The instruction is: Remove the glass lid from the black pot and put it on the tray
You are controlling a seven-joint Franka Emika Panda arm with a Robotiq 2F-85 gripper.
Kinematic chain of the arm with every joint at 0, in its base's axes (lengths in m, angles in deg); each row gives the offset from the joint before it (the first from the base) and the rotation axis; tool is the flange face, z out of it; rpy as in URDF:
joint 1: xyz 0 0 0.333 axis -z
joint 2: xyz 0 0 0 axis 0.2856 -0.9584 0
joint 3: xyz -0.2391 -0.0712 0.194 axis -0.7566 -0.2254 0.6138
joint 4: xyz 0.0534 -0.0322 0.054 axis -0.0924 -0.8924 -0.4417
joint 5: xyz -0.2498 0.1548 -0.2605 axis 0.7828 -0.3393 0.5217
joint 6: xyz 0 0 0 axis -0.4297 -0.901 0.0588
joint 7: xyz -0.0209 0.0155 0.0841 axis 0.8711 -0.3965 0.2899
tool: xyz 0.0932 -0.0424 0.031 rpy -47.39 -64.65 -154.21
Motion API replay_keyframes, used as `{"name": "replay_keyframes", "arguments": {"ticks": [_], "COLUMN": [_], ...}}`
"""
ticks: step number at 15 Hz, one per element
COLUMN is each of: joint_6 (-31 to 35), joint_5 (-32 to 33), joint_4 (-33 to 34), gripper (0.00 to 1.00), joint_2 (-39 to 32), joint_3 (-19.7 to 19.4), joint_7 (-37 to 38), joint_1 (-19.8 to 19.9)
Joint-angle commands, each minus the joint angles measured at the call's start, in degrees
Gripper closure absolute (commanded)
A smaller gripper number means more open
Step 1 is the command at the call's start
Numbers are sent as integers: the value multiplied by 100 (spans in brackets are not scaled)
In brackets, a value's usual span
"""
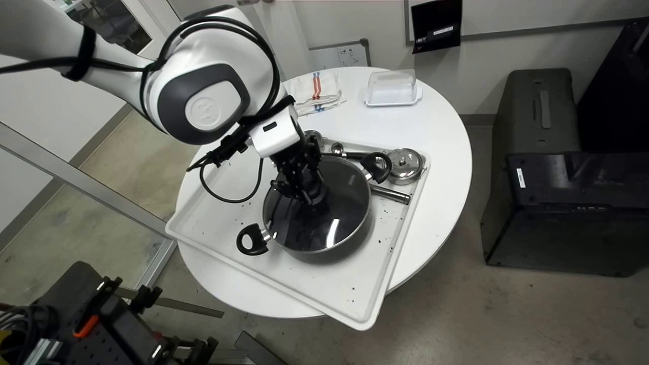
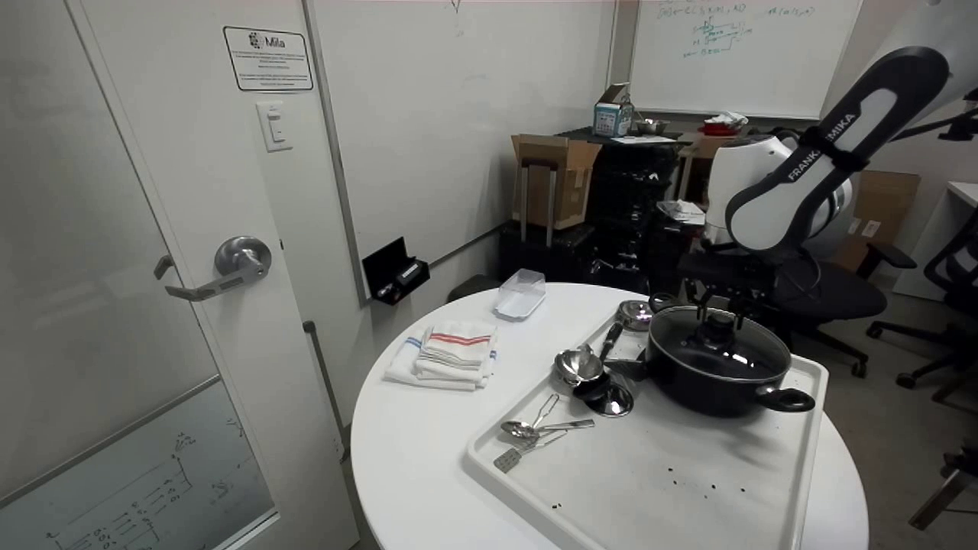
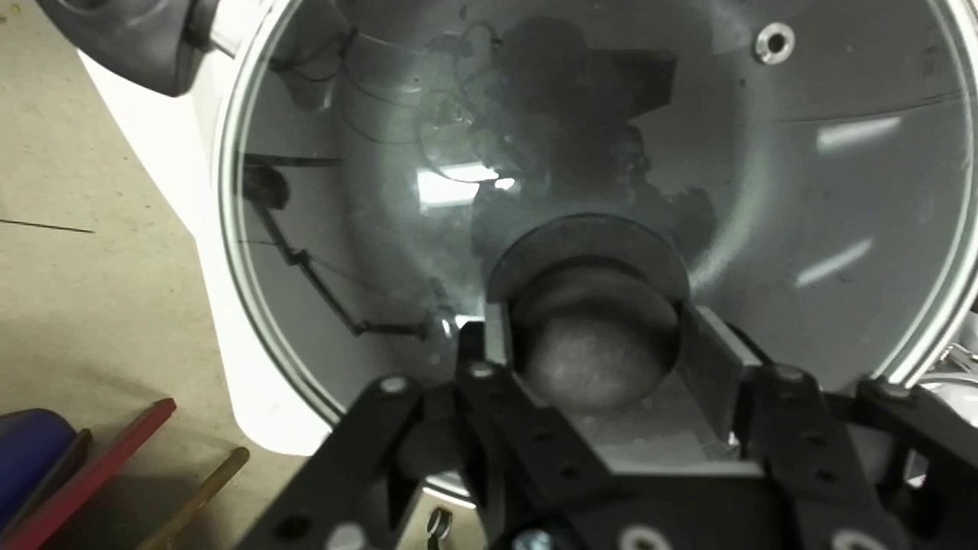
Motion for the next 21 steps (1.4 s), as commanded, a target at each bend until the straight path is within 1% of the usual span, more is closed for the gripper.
{"name": "replay_keyframes", "arguments": {"ticks": [1, 2, 7, 11, 15, 21], "joint_6": [-38, -39, 40, 186, 348, 382], "joint_5": [23, 20, 24, 110, 397, 1224], "joint_4": [80, 69, -142, -412, -695, -1034], "gripper": [72, 75, 75, 75, 75, 75], "joint_2": [-1, 44, 359, 702, 1083, 1444], "joint_3": [-68, -58, -9, 20, 7, -14], "joint_7": [131, 119, 21, -64, -100, -27], "joint_1": [-93, -86, -104, -233, -527, -1076]}}
